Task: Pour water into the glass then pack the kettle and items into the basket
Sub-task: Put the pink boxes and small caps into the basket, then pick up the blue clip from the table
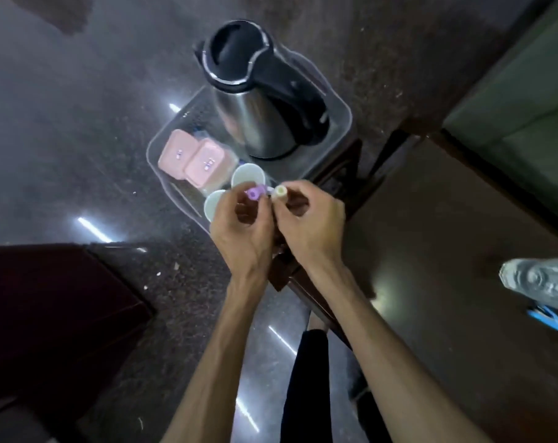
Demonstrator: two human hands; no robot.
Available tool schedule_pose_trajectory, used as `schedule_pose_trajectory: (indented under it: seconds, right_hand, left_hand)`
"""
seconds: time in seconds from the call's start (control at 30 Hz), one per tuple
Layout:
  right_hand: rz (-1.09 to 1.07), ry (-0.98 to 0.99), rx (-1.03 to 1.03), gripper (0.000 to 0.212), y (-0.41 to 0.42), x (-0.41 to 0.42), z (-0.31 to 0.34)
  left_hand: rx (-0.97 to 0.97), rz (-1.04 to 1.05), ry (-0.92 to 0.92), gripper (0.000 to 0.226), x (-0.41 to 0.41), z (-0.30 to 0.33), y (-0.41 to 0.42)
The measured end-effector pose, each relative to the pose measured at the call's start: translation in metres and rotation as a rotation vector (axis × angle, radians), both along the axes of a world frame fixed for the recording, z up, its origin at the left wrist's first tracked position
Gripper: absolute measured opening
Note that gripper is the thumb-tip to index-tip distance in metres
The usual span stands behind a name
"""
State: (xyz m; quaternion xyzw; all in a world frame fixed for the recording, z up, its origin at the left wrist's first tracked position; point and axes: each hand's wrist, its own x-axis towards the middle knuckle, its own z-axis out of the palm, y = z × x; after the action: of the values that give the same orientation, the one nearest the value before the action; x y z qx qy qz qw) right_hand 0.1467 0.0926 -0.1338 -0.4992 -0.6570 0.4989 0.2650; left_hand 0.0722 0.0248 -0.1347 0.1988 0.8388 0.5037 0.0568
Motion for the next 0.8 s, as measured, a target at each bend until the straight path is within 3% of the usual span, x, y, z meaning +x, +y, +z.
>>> schedule_pose_trajectory:
  seconds: [0.23, 0.33, 0.43, 0.8]
  right_hand:
    - [0.038, 0.09, -0.043, 0.013, 0.004, -0.086, -0.004]
    - [-0.002, 0.281, -0.214, 0.035, 0.004, -0.084, -0.003]
    - [-0.031, 0.302, -0.222, 0.039, -0.003, -0.061, -0.004]
    - [-0.253, 0.148, -0.151, 0.019, -0.013, 0.103, -0.027]
  left_hand:
    - [-0.04, 0.059, 0.026, 0.017, -0.076, 0.005, 0.01]
    - [0.015, -0.005, 0.031, 0.022, -0.076, 0.01, 0.015]
    - [0.015, -0.045, 0.033, 0.031, -0.057, 0.009, 0.016]
    - [-0.141, -0.352, -0.054, 0.019, 0.094, -0.015, 0.025]
